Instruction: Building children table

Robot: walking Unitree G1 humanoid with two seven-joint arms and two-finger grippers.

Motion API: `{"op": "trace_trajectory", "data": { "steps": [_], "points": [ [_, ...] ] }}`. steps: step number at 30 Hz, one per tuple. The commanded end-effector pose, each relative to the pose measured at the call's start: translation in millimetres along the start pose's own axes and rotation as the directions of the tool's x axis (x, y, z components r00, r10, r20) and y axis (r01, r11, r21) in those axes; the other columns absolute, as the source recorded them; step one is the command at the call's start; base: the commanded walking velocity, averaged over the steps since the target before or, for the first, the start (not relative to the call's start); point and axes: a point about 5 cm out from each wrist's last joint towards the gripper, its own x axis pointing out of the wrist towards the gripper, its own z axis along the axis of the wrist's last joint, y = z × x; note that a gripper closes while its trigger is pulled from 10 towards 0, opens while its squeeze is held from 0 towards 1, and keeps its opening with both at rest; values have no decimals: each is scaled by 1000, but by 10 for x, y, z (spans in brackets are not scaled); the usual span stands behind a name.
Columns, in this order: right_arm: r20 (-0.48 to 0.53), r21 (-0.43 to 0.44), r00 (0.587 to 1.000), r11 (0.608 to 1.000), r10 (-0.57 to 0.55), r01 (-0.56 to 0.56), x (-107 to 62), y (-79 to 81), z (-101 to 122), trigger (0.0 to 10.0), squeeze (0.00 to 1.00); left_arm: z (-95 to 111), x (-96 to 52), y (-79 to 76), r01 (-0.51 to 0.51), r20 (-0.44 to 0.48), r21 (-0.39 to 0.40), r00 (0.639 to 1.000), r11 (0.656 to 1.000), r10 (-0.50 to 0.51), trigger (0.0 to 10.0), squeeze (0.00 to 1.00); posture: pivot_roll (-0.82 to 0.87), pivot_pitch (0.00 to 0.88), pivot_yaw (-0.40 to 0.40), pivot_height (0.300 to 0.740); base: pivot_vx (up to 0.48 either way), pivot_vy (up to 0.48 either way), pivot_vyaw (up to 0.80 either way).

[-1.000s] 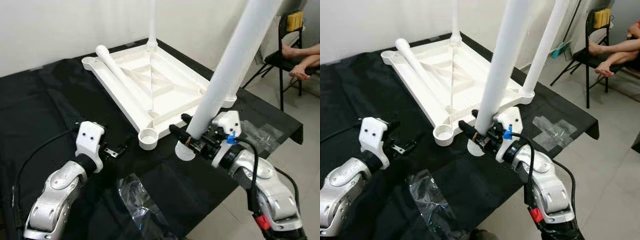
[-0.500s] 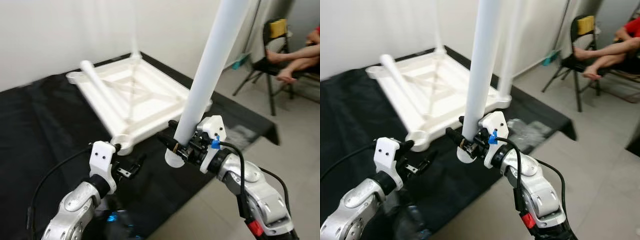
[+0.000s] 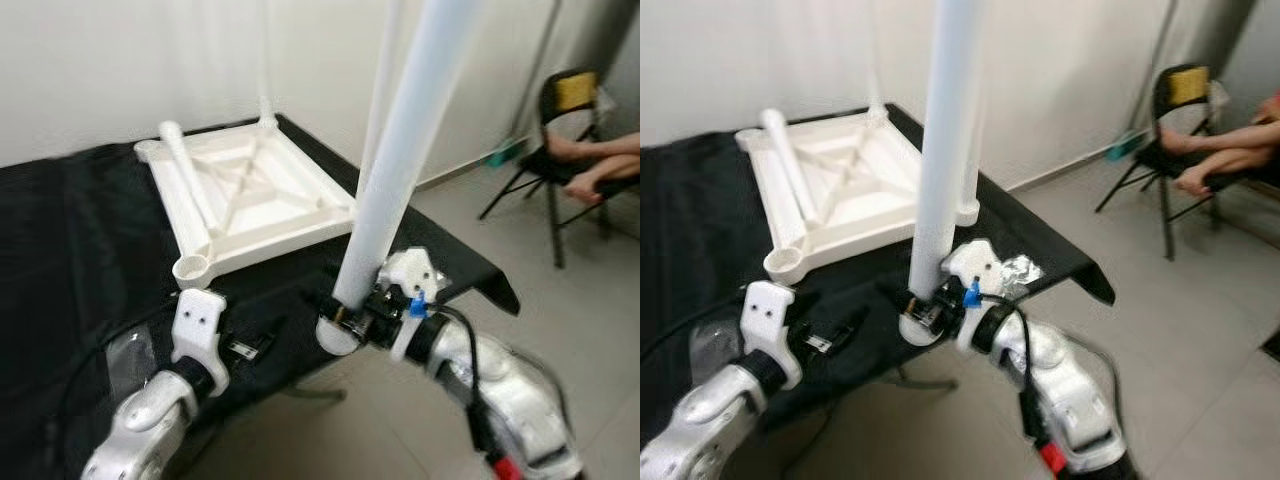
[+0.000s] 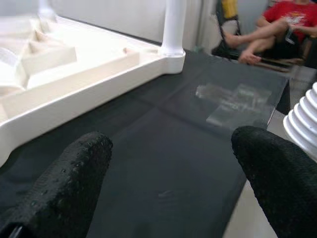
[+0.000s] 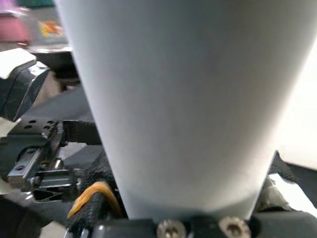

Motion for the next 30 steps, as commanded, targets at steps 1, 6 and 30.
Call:
{"op": "trace_trajectory", "data": {
  "steps": [1, 6, 30],
  "points": [
    [-11, 0, 1000, 1000, 11, -11, -10, 17, -32, 10000, 0, -73, -24, 14, -23, -36, 28, 999, 999, 24, 10000, 0, -13, 70, -25, 740, 0, 0, 719],
    [-48, 9, 998, 999, -38, 39, -74, -54, -128, 10000, 0, -128, -46, -4, -34, -58, 51, 998, 998, 37, 10000, 0, -17, 73, -21, 740, 0, 0, 724],
    [-38, 76, 987, 984, -159, 161, -151, -153, -167, 10000, 0, -37, -16, -60, -15, -7, 24, 1000, 1000, 15, 10000, 0, -33, 73, -20, 740, 335, 0, 213]
  ]
}}
